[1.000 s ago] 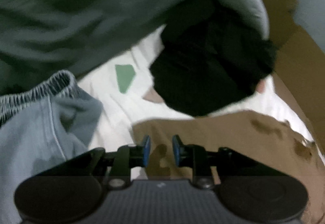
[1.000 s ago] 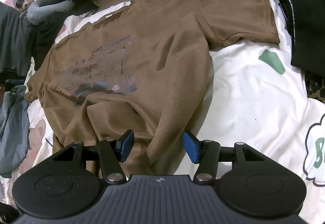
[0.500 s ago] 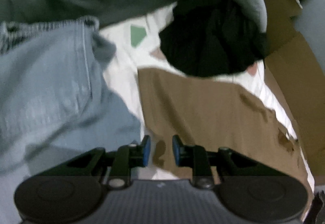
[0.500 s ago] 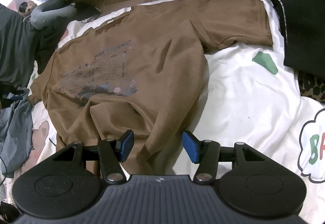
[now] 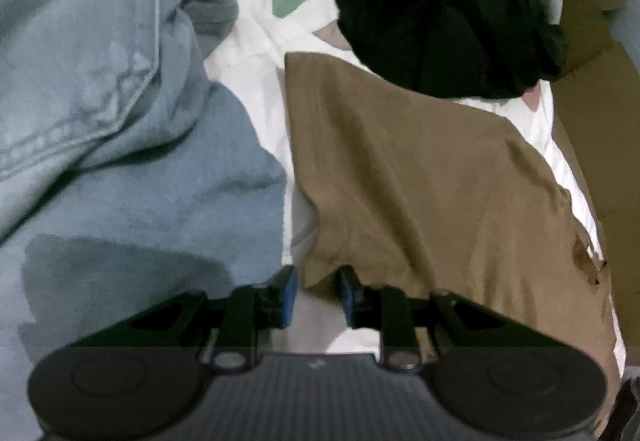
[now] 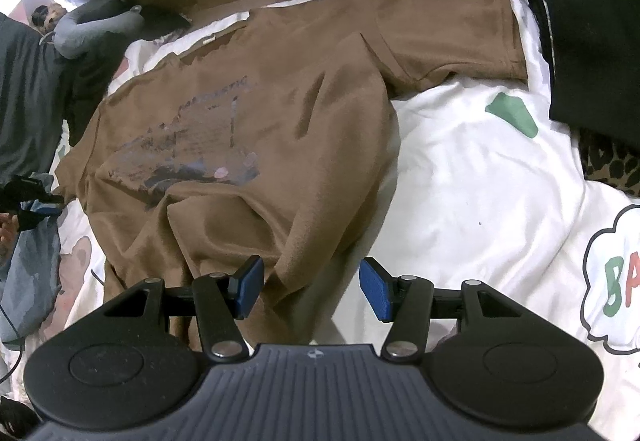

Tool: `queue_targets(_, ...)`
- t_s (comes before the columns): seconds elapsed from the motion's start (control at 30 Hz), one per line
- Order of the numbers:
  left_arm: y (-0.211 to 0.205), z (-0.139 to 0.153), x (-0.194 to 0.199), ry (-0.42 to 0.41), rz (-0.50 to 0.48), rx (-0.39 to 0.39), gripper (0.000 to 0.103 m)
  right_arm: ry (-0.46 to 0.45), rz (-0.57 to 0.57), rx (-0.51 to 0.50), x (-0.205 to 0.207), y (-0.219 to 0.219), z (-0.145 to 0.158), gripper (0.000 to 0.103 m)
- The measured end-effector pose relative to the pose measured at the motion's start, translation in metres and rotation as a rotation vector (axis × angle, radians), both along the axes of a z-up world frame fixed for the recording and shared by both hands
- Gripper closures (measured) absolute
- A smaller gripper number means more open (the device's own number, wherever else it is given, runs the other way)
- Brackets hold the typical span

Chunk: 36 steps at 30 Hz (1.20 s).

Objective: Fold clothes

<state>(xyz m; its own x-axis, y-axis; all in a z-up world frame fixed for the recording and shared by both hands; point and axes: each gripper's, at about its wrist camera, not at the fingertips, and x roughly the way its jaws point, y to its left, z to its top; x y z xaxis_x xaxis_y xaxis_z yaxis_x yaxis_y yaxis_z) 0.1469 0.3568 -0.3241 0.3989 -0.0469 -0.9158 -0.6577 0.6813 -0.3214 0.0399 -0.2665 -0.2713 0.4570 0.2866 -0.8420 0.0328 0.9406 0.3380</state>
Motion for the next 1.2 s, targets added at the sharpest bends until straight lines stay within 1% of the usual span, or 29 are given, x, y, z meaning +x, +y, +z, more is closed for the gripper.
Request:
queue_targets(0.07, 0.0, -0.003, 0.002, -0.008, 0.001, -0.002, 0.069, 0.002, 0.003, -0.001, 0.0, 0.001, -0.001, 0.043)
queue_targets(0.13, -0.002, -0.005, 0.005, -0.012, -0.007, 0.002, 0.061, 0.004, 0.006, -0.003, 0.001, 0.002, -0.001, 0.043)
queue_targets(0.23, -0.004, -0.007, 0.009, -0.018, -0.019, 0.008, 0.053, 0.006, 0.009, -0.005, 0.003, 0.004, -0.001, 0.043)
queue_targets(0.37, -0.006, -0.009, 0.013, -0.032, -0.016, 0.01, 0.047, 0.0, 0.014, -0.001, 0.003, 0.007, 0.001, 0.043)
queue_targets(0.4, -0.006, -0.009, 0.014, -0.032, -0.015, 0.011, 0.044, -0.002, 0.016, 0.0, 0.003, 0.007, 0.001, 0.043)
queue_targets(0.5, -0.007, -0.008, 0.015, -0.031, -0.01, 0.012, 0.044, -0.007, 0.02, 0.003, 0.004, 0.009, 0.002, 0.043)
queue_targets(0.57, -0.006, -0.007, 0.014, -0.031, -0.006, 0.014, 0.046, -0.01, 0.023, 0.005, 0.004, 0.01, 0.003, 0.043)
queue_targets(0.6, -0.005, -0.006, 0.014, -0.031, -0.004, 0.019, 0.051, -0.011, 0.024, 0.006, 0.004, 0.011, 0.003, 0.043)
queue_targets(0.67, -0.003, -0.004, 0.011, -0.036, 0.0, 0.025, 0.068, -0.013, 0.023, 0.007, 0.003, 0.01, 0.004, 0.043)
queue_targets(0.7, -0.001, -0.003, 0.01, -0.04, 0.001, 0.02, 0.085, -0.013, 0.018, 0.008, 0.003, 0.008, 0.004, 0.043)
queue_targets(0.73, 0.001, -0.002, 0.009, -0.043, 0.003, 0.016, 0.09, -0.014, 0.013, 0.009, 0.002, 0.006, 0.004, 0.043)
queue_targets(0.83, 0.005, 0.006, 0.004, -0.053, 0.006, 0.023, 0.094, -0.017, 0.002, 0.013, -0.001, 0.002, 0.005, 0.043)
queue_targets(0.93, 0.006, 0.017, -0.003, -0.069, 0.013, 0.051, 0.095, -0.02, -0.003, 0.015, -0.003, 0.0, 0.005, 0.043)
queue_targets(1.03, 0.005, 0.023, -0.012, -0.072, 0.029, 0.053, 0.096, -0.022, -0.003, 0.017, -0.004, -0.001, 0.005, 0.043)
queue_targets(1.1, 0.003, 0.024, -0.017, -0.065, 0.039, 0.053, 0.096, -0.023, -0.002, 0.015, -0.004, -0.002, 0.005, 0.043)
queue_targets(1.2, 0.002, 0.023, -0.024, -0.034, 0.058, 0.056, 0.096, -0.033, -0.005, 0.02, -0.005, -0.002, 0.007, 0.043)
